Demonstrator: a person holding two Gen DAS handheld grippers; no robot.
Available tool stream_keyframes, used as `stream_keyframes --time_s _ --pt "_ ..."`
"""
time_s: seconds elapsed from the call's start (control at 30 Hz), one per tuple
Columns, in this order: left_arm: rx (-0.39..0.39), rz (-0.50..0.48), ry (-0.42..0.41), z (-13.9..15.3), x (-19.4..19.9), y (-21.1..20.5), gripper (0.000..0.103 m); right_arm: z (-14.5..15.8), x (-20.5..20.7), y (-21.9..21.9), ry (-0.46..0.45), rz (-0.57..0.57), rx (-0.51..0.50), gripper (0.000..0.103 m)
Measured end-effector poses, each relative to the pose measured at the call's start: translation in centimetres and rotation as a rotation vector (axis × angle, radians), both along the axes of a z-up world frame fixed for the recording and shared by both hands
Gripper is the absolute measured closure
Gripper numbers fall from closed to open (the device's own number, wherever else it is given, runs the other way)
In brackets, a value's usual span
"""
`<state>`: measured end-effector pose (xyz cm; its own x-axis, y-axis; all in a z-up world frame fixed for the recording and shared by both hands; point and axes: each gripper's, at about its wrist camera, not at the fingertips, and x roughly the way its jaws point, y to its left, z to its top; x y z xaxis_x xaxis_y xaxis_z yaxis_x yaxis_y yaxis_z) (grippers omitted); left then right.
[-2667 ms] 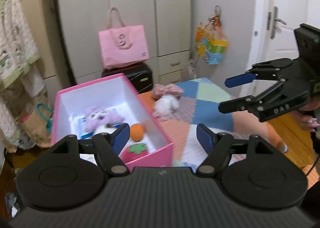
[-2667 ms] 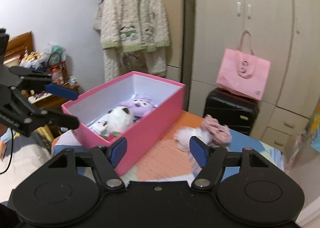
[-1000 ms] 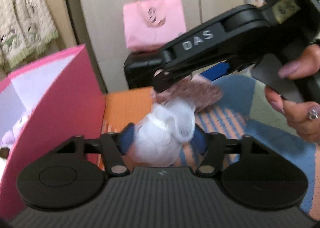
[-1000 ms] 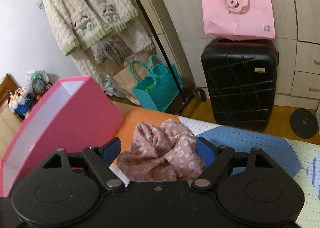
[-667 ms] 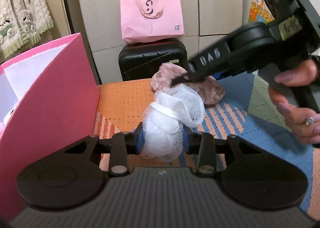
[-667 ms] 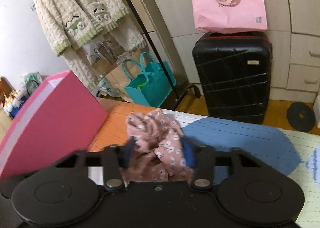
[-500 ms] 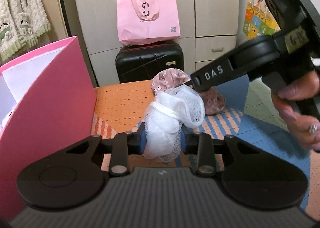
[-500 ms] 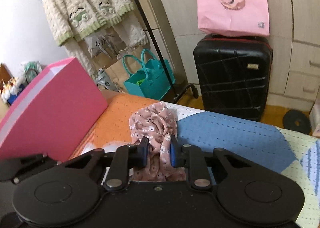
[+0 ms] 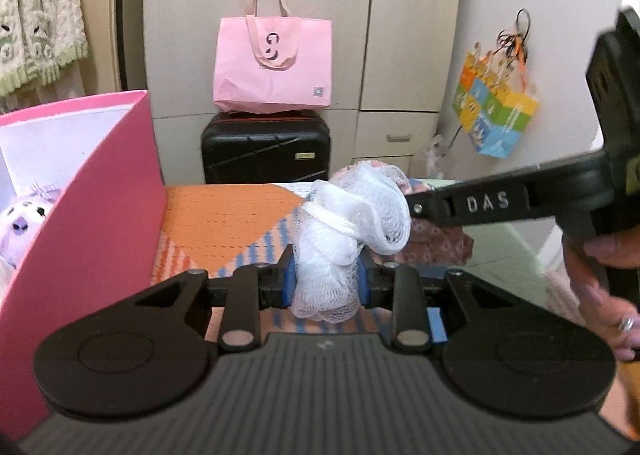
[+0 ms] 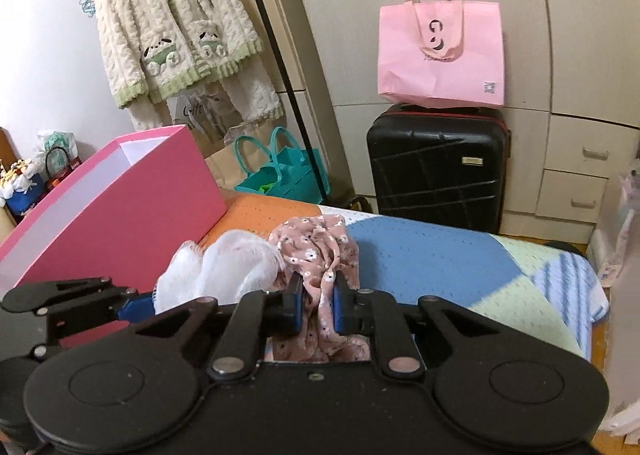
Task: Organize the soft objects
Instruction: 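Carry the mesh puff and floral cloth with both grippers over the pink box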
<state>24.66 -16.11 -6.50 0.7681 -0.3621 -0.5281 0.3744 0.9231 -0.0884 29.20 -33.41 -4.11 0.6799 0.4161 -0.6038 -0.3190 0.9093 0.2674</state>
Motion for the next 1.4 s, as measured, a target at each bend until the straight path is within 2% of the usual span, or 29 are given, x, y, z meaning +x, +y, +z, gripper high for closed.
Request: stream_keyframes --time_s 0.2,0.37,0.6,0.73,0.97,1.13,1.27,1.4 --pt "-0.044 -0.032 0.011 0.7 -1.8 0.3 0.076 0.7 -3.4 -0.8 -0.041 0.000 0.014 0.086" --pt "-0.089 -0.073 0.057 0.9 -3.7 1.1 0.076 1.2 -6.5 -0.9 -0.062 -0.008 -0.012 0.086" --pt "-0.120 -0.130 0.137 0.9 -6.0 2.5 0.076 1.6 -10.7 1.0 -0.070 -0.006 -0.079 0.086" --pt "-0.130 -0.156 0.142 1.2 -7.6 3.6 0.076 1.7 -12.9 1.6 -0.072 -0.005 -0.077 0.086" --pt "-0.164 -0.219 0.224 0.9 -10.3 6.2 0.076 2.0 -16.5 3.0 -0.064 -0.004 -0.088 0.085" --pt "-0.182 -0.261 0.276 0.7 -12.2 8.1 0.076 2.1 -19.0 4.6 -0.053 0.034 -0.067 0.085" --pt "-0.254 -0.323 0.388 0.6 -12.6 10.5 0.076 2.5 -20.2 6.0 -0.026 0.048 -0.039 0.085" --pt "-0.245 -0.329 0.386 1.2 -13.6 12.8 0.076 2.7 -20.8 7.2 0.021 0.067 0.029 0.085"
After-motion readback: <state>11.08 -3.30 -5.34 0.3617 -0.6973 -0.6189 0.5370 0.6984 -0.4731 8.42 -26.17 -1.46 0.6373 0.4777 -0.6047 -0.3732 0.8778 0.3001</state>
